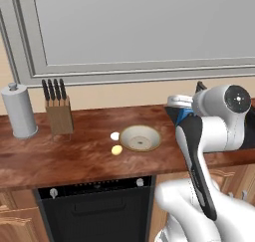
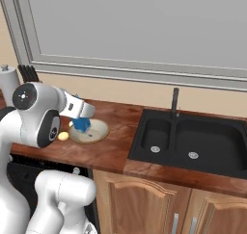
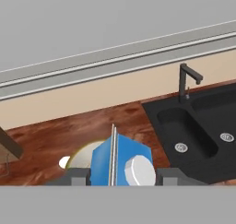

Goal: Gather the eggs and milk located in the vicinity of the sink area and place them right next to the bowl.

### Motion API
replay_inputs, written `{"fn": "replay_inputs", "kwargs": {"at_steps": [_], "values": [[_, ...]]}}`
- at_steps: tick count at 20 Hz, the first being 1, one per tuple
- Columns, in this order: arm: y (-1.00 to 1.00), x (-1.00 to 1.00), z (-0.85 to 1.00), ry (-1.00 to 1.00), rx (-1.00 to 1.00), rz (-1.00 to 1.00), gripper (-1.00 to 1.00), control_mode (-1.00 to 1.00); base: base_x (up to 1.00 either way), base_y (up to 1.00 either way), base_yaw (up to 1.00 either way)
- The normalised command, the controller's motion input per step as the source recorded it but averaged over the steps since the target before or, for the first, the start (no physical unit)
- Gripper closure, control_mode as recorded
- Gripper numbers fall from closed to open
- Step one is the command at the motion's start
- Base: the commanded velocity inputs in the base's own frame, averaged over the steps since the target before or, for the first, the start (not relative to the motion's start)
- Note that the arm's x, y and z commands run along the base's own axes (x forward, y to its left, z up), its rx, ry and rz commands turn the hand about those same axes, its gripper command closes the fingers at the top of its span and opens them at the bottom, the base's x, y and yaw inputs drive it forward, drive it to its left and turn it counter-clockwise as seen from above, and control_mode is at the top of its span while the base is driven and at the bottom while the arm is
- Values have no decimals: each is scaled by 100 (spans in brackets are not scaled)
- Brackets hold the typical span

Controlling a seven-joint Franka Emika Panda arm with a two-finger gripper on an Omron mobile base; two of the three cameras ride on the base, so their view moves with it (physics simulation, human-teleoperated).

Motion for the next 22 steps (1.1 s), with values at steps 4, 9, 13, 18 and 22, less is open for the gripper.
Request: {"fn": "replay_inputs", "kwargs": {"at_steps": [4,9,13,18,22], "values": [[13,0,0,-3,0,0,100,-100,0,0,0],[0,1,0,-9,0,0,100,-100,0,0,0],[-1,2,-2,-8,0,0,100,-100,0,0,0],[-17,1,-3,-1,0,3,100,-100,0,0,0],[-33,10,-3,0,0,4,100,-100,0,0,0]]}}
